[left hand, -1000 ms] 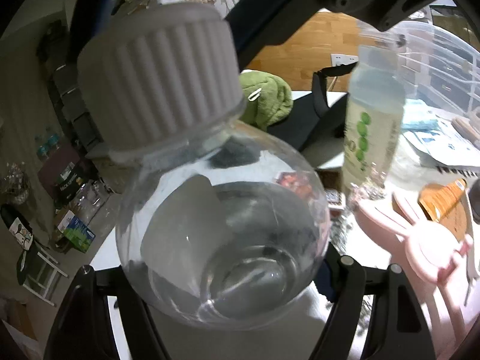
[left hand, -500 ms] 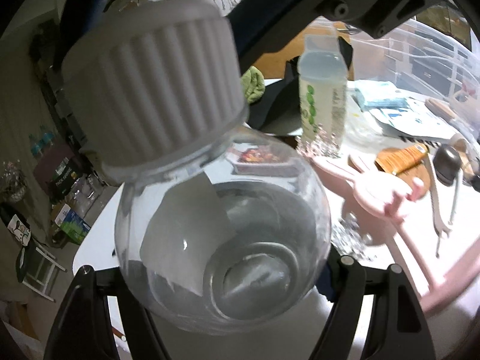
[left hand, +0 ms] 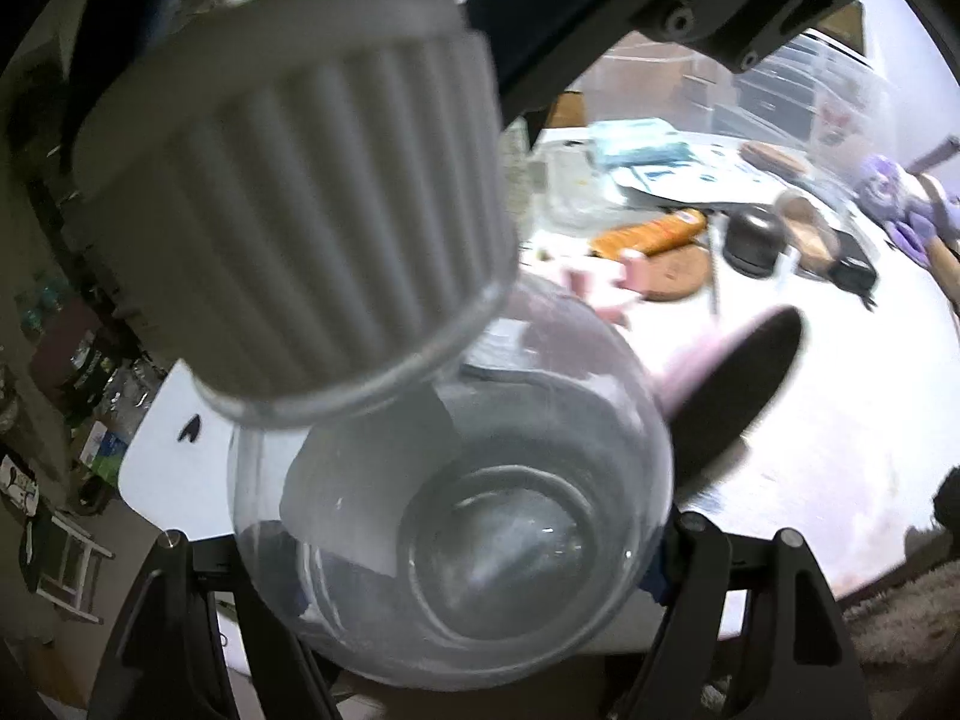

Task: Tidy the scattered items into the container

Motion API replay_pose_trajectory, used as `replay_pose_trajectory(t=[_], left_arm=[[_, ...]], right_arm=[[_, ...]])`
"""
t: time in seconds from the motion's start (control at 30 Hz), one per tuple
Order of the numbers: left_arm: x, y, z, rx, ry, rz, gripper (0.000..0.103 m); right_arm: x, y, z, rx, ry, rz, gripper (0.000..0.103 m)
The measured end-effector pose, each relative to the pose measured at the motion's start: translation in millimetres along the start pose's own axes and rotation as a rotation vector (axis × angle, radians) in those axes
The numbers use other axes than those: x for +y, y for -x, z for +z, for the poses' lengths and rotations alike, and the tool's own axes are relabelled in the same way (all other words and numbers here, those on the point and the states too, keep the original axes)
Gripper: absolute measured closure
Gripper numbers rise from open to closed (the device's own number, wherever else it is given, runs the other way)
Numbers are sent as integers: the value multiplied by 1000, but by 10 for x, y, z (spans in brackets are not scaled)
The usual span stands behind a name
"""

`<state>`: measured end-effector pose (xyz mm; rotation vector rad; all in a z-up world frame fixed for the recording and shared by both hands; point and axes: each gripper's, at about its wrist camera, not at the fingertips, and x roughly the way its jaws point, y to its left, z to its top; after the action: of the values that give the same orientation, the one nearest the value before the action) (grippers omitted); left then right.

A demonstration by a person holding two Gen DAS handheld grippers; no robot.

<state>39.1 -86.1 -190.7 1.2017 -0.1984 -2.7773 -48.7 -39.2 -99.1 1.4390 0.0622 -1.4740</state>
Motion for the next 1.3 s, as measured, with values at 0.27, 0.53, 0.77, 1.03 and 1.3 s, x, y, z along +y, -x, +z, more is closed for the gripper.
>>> replay_pose_trajectory(t=[0.27,0.53,0.77,1.03,1.3], left_arm=[[-404,67,61,1,-43,-72,26],[-981,68,283,-28,-134,-185,27],[-1447,-3,536,-80,-237,-253,28],[-1850,-87,818,-141,-367,-301,28],[-2114,-155,973,-116,-398,-386,28]], right_arm=[[-163,229,-384,-12,-44,-25,71],[-566,640,-767,-86,-156,-84,72],[-971,1003,-1049,-169,-278,-151,71],[-1500,1375,-1431,-238,-419,-261,72],[-1842,1880,-1964,-420,-580,-262,72]])
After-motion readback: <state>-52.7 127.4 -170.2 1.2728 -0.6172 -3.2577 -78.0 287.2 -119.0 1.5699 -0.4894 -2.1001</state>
